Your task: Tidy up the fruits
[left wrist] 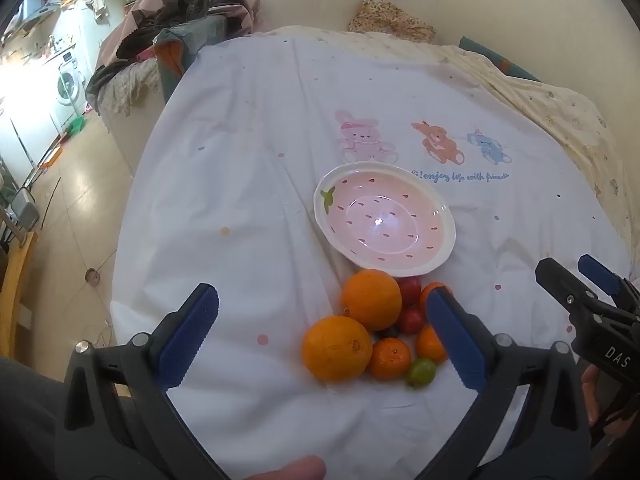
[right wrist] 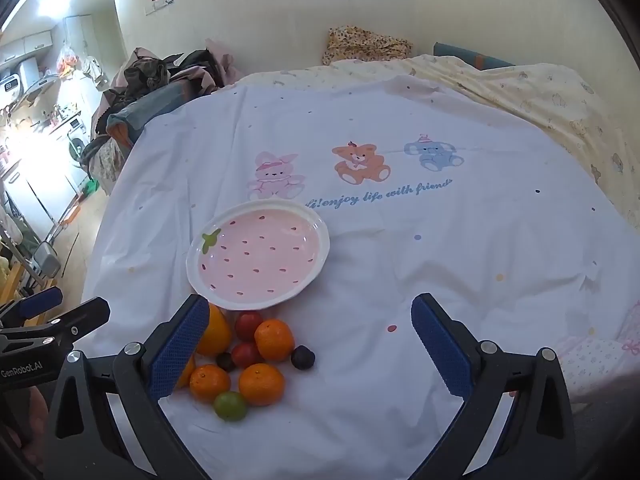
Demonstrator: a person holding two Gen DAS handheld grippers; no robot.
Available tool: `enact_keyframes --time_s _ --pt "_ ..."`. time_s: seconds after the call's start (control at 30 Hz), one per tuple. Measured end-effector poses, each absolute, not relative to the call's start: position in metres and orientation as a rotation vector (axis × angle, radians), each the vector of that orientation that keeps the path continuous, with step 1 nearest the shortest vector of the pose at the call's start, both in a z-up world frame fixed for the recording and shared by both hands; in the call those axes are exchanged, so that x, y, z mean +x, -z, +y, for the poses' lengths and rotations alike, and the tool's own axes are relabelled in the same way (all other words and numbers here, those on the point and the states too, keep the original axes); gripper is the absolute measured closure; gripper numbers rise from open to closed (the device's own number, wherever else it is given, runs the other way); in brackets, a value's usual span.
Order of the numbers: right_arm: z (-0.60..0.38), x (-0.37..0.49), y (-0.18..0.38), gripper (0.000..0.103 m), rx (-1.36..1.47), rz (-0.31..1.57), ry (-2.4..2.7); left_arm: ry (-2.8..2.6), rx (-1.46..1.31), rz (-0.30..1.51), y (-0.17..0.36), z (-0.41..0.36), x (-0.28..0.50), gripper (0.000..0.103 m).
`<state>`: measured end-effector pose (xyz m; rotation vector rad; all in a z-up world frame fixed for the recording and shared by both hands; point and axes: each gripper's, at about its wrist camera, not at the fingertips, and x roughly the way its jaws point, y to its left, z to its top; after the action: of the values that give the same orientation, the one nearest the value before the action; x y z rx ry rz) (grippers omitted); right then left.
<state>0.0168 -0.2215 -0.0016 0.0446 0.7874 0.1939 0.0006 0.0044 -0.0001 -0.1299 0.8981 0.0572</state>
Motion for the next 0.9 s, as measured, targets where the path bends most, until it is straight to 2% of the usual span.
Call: enact_keyframes --time_s 0.9 --pt "-0.2219 0.0163 0.0005 0.000 0.047 0.784 -0.192 -0.060 -0.126 0.889 -0.0035 0.0029 -0.0004 0.001"
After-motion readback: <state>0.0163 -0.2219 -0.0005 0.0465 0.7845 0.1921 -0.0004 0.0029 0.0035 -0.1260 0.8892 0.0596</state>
